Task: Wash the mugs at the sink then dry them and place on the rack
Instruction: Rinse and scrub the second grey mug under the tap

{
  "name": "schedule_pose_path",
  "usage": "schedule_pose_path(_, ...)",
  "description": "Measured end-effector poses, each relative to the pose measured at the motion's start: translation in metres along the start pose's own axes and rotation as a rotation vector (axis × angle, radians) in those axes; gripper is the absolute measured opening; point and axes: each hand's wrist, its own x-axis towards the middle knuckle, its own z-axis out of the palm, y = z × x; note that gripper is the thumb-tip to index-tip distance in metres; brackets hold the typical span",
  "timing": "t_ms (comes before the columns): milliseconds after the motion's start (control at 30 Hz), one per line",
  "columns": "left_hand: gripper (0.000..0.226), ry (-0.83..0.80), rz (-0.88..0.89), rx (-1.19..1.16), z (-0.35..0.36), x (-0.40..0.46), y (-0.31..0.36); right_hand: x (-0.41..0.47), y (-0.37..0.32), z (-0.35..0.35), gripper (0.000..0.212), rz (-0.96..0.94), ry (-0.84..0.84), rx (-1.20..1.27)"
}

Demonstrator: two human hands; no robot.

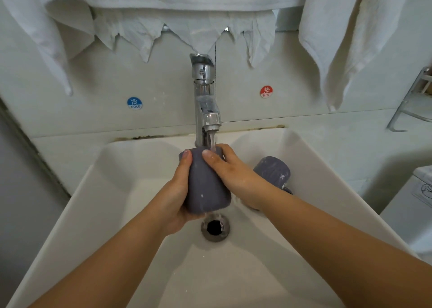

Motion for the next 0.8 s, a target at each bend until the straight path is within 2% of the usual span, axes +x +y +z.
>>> schedule_pose_path(133,0.054,0.040,-0.007,-0.022,0.005,0.002,0.000,0.000,-0.003,0.006,0.048,-0.031,0.062,0.001)
schedule_pose_path(233,0.054,0.065,-0.008,-0.017,0.005,0.002,0.000,0.003,-0.004,0.009,0.043,-0.037,0.111,-0.042)
schedule_pose_path(367,0.063,0.066,-0.045,-0.069,-0.001,0.002,0.003,0.002,-0.002,0.001,0.033,-0.046,-0.020,-0.004)
schedule_pose_path(433,0.063,0.065,-0.054,-0.084,-0.002,0.002,0.004,-0.001,0.001,0.001,0.041,-0.068,-0.074,0.034)
schedule_pose_path(500,0.064,0.072,-0.061,-0.081,0.000,0.001,0.003,-0.002,0.002,0.005,0.048,-0.092,-0.030,0.007)
schedule_pose_path(600,0.065,0.069,-0.060,-0.096,0.000,0.001,0.002,0.001,-0.003,0.008,0.037,-0.071,0.036,-0.029)
schedule_pose_path(733,0.064,0.062,-0.058,-0.103,-0.004,0.002,0.005,0.001,-0.001,0.002,0.034,-0.063,-0.042,0.011)
schedule_pose_path(800,0.062,0.060,-0.058,-0.095,-0.004,0.002,0.004,-0.003,0.001,0.001,0.048,-0.072,-0.084,0.039)
